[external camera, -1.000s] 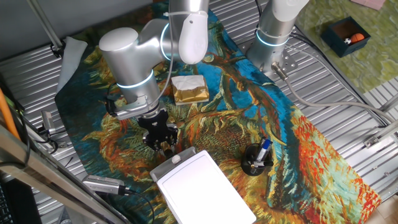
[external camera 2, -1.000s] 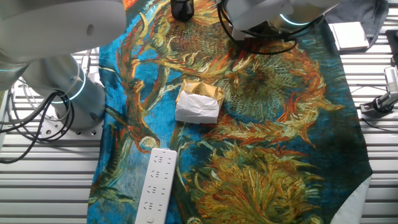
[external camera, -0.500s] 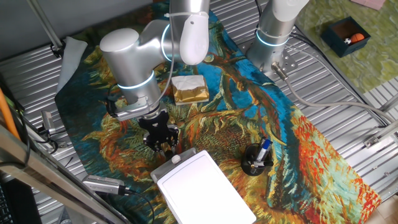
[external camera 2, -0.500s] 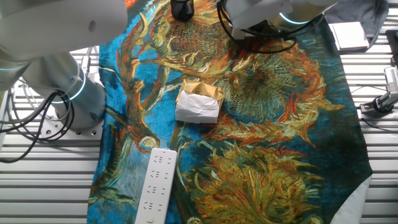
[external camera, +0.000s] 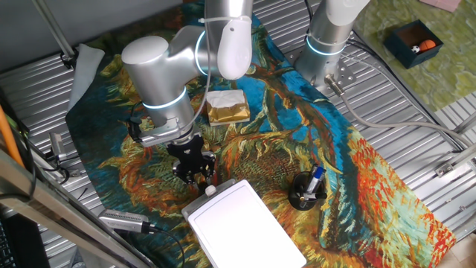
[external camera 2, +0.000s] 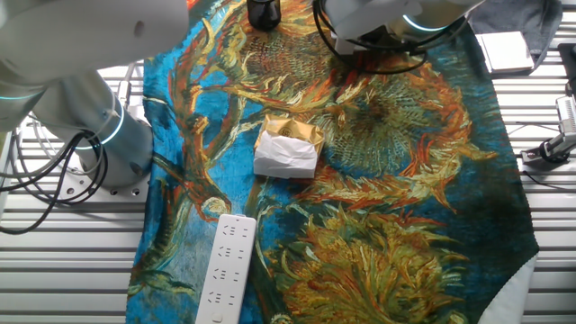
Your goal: Grasp the handle and close the drawer
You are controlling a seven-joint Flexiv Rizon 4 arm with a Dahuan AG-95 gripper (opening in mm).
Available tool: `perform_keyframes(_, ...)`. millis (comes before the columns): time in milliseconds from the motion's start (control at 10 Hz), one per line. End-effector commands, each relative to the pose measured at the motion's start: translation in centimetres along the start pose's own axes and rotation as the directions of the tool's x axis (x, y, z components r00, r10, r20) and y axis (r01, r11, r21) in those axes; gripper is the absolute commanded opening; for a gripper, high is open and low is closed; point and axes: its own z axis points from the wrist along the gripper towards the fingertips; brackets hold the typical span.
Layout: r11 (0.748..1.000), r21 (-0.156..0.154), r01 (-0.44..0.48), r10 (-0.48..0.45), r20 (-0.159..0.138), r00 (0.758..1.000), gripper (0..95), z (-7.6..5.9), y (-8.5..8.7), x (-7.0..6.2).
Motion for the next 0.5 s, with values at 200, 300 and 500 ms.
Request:
perform_keyframes(200,1.0,0.002,-0.002,0.002,0.004,1.0,0.0,0.13,0.0,-0.14)
perform_keyframes(300,1.0,0.002,-0.003,0.003,0.005,1.0,0.0,0.19,0.03,-0.24)
perform_keyframes(500,1.0,0.002,-0.004,0.004,0.004,1.0,0.0,0.21,0.08,-0.36)
